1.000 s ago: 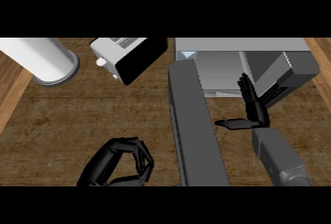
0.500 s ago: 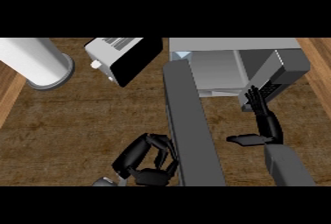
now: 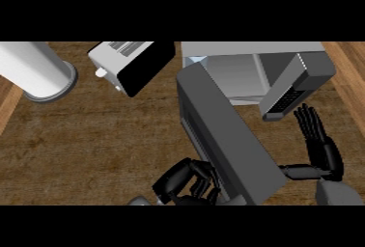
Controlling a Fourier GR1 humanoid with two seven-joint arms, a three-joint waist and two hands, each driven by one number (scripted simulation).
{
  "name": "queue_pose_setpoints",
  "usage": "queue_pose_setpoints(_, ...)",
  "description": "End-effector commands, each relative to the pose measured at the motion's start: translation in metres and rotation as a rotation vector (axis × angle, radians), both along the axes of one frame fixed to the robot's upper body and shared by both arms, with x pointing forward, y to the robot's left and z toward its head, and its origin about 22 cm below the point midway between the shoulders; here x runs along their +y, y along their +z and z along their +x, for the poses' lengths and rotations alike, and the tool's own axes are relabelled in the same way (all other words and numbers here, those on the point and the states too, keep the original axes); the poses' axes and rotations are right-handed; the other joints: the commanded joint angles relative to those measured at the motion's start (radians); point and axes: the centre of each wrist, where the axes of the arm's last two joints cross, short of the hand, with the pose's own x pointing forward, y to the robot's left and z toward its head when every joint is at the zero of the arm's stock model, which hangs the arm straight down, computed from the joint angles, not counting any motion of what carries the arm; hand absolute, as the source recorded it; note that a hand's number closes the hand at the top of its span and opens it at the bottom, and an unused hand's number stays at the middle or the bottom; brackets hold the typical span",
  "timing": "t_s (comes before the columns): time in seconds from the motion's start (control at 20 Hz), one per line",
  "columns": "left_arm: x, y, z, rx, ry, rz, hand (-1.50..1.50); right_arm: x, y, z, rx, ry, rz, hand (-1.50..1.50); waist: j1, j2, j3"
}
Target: Pick up the milk, place it into the microwave and close the microwave
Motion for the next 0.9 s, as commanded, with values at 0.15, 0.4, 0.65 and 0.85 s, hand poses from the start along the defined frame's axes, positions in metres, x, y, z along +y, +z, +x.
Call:
queue_pose_setpoints(0.15,-0.043,-0.003,-0.012,-0.039,0.013,0.059,1.50,-0.019,0.039,-0.021,-0.031,0.049,0.036,-1.50,-0.027,0.009,-0.001)
queue_pose_setpoints(0.4,-0.053,0.009,-0.005,-0.012,0.145,0.006,1.50,-0.026,0.056,-0.027,-0.062,0.122,0.079,-1.50,-0.067,0.014,-0.002)
queue_pose_setpoints(0.65,-0.058,0.026,0.022,-0.060,0.234,-0.056,1.50,-0.021,0.081,-0.009,-0.092,0.194,0.080,-1.50,-0.088,0.026,-0.003)
queue_pose_setpoints(0.85,-0.061,0.030,0.026,-0.103,0.284,-0.115,1.50,-0.016,0.094,-0.007,-0.097,0.311,0.072,-1.50,-0.115,0.030,-0.005)
